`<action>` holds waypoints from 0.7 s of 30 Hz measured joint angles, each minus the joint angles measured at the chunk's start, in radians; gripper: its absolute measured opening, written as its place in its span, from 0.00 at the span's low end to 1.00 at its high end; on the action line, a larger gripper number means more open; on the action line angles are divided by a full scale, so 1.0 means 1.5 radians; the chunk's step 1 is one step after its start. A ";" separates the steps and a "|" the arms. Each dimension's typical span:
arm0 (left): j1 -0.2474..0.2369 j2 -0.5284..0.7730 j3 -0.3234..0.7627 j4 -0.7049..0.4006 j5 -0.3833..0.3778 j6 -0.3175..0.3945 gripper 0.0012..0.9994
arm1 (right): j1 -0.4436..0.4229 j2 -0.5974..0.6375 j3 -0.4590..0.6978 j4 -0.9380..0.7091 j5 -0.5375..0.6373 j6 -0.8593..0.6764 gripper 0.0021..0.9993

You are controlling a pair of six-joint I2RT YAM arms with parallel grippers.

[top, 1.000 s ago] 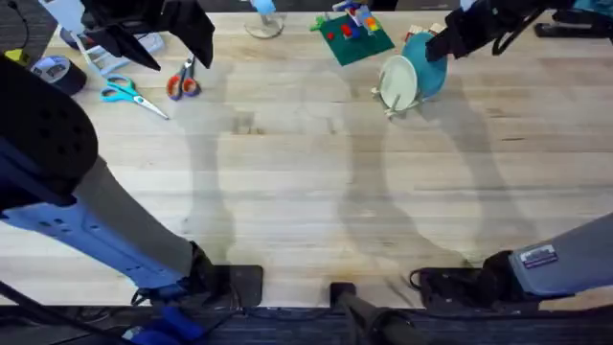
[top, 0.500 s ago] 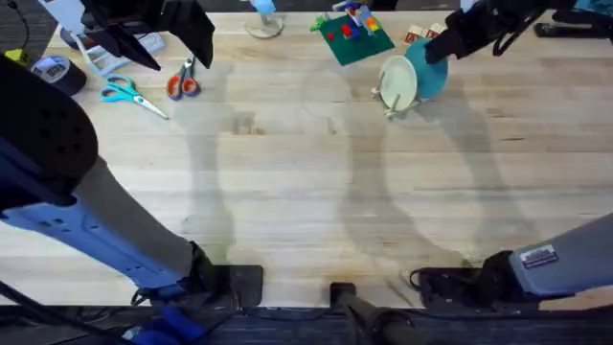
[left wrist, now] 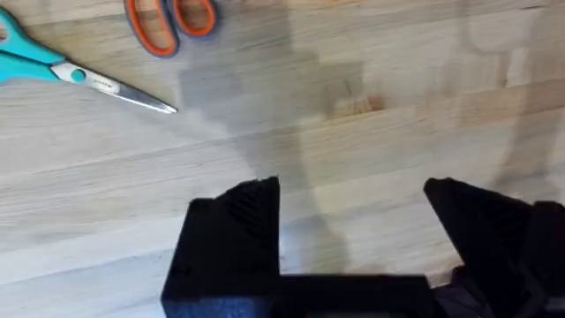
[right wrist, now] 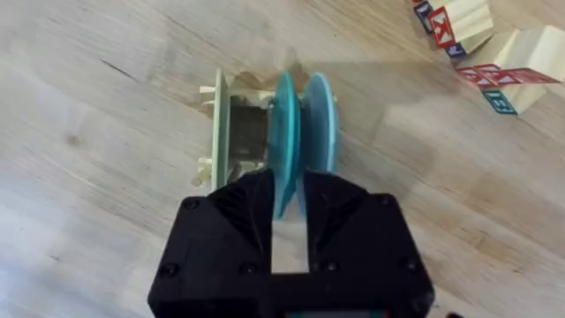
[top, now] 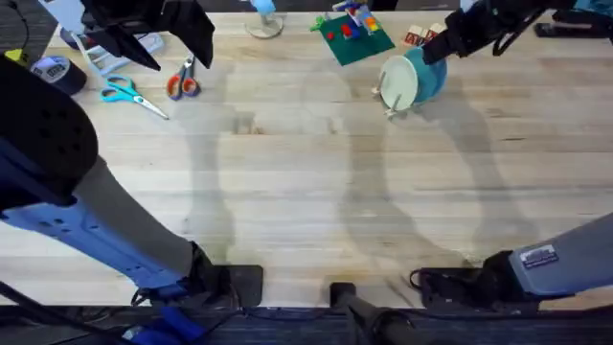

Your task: Pick up the plates from the table one by one and place each into a slot on the dish rack.

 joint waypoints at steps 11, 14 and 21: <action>0.000 0.000 0.000 0.000 0.000 0.000 1.00 | 0.001 -0.006 0.000 0.002 0.000 0.000 0.26; 0.000 0.000 0.000 0.000 0.000 0.000 1.00 | 0.001 -0.033 0.000 0.002 0.000 0.000 0.28; 0.000 0.000 0.000 0.000 0.000 0.000 1.00 | 0.001 -0.149 0.000 0.001 0.000 0.000 0.40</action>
